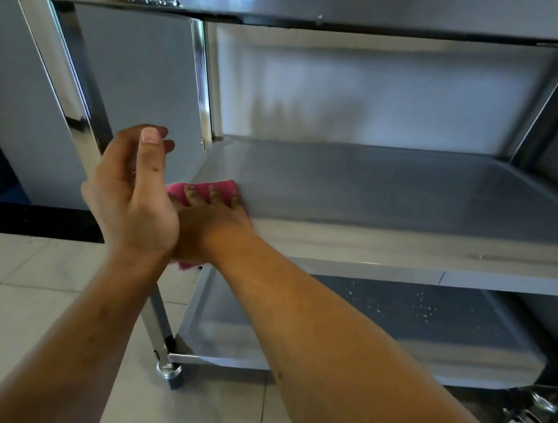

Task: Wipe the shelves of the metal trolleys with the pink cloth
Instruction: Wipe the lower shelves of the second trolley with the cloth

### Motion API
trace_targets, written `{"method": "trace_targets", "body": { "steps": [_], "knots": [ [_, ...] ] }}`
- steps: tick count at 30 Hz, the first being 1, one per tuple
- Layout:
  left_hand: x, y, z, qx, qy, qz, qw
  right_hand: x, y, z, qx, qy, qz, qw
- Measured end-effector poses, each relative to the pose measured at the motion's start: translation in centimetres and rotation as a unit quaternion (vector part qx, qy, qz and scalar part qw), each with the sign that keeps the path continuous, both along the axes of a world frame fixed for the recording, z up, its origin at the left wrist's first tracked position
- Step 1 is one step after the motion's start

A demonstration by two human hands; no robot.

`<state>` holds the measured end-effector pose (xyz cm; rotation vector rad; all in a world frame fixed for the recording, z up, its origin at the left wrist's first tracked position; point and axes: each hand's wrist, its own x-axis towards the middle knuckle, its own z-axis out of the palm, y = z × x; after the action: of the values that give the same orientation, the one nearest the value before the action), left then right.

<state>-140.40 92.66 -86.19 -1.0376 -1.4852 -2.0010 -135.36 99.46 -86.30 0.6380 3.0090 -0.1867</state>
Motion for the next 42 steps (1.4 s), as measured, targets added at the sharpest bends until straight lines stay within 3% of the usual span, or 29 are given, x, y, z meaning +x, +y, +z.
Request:
{"method": "trace_targets", "body": {
  "steps": [11,18,24,29,33,36,38,40,42],
  "knots": [
    [0.1,-0.1,-0.1,-0.005,-0.011,-0.008,1.000,6.5,2.2,-1.2,0.047,0.068,-0.010,0.997],
    [0.2,2.5,-1.1,-0.051,-0.058,0.007,0.997,18.7,7.0,-2.1,0.094,0.125,-0.154,0.976],
    [4.6,5.8,-1.5,-0.081,-0.058,-0.021,0.995,29.6,10.9,-3.5,0.184,0.192,-0.328,0.907],
    [8.9,7.0,-0.4,-0.070,-0.051,-0.115,0.990,38.6,13.5,-5.2,0.198,0.337,-0.455,0.800],
    [9.7,7.6,-0.4,-0.085,0.006,-0.177,0.980,42.6,13.9,-6.5,0.123,0.488,-0.515,0.694],
    [10.6,8.4,-0.4,-0.074,0.000,-0.191,0.979,42.8,12.6,-7.6,0.085,0.575,-0.538,0.611],
    [12.5,8.4,0.0,-0.074,0.005,-0.188,0.979,42.9,11.5,-9.5,0.005,0.601,-0.582,0.547],
    [15.0,7.6,0.4,-0.045,0.070,-0.179,0.980,42.8,10.6,-11.7,-0.142,0.604,-0.630,0.468],
    [17.9,6.5,0.5,-0.025,0.181,-0.189,0.965,42.4,10.2,-13.1,-0.346,0.607,-0.633,0.332]
  ]
}}
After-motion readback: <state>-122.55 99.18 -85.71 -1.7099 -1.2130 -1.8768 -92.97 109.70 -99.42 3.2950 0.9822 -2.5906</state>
